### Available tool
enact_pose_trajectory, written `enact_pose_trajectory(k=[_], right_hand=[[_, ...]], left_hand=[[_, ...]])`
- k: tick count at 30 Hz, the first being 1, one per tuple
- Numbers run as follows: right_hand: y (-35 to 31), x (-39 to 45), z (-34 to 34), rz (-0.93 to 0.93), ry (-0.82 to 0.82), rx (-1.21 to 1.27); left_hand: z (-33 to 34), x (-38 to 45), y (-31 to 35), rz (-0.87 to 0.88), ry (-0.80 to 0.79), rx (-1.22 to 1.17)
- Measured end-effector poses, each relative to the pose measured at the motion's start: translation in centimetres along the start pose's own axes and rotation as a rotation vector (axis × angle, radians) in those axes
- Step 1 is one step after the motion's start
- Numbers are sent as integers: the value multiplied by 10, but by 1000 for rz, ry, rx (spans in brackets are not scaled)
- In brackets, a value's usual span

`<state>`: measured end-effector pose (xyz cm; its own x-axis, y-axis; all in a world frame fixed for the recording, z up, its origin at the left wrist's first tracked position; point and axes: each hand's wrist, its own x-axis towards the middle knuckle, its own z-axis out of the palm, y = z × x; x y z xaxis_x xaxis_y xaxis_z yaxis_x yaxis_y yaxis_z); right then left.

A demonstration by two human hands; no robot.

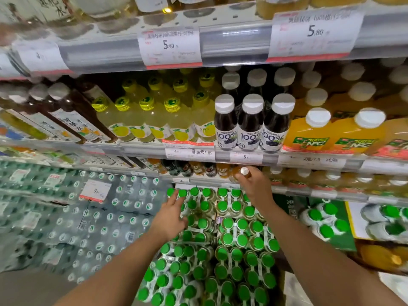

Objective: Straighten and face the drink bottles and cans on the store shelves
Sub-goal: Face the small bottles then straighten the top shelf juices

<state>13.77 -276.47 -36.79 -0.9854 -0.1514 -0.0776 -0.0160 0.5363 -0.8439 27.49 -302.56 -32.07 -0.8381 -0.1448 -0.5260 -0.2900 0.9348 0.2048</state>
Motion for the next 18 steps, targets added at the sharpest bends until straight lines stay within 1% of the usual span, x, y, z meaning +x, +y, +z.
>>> enact_pose_trajectory(k=[3, 7, 10, 12, 14, 16, 18], right_hand=[[-13, -12, -4, 6, 0, -14], [-26, -35, -5, 46, 56, 36], [-36, -48, 5, 148, 94, -15], [-44, -56, 15, 171, 130, -39], [-50, -64, 27, 167, 166, -28], [-57, -72, 37, 171, 186, 15], [-64, -77, 45, 187, 191, 15]], left_hand=[[-8, 20, -8, -26, 9, -52], [-25, 47, -19, -27, 46, -134], [-39, 73, -32, -36, 108, -232], [-48, 90, -37, -26, 145, -309], [-58, 107, -37, -60, 167, -328], [-65, 125, -37, -106, 163, -345], [-66, 143, -39, -111, 134, -455]])
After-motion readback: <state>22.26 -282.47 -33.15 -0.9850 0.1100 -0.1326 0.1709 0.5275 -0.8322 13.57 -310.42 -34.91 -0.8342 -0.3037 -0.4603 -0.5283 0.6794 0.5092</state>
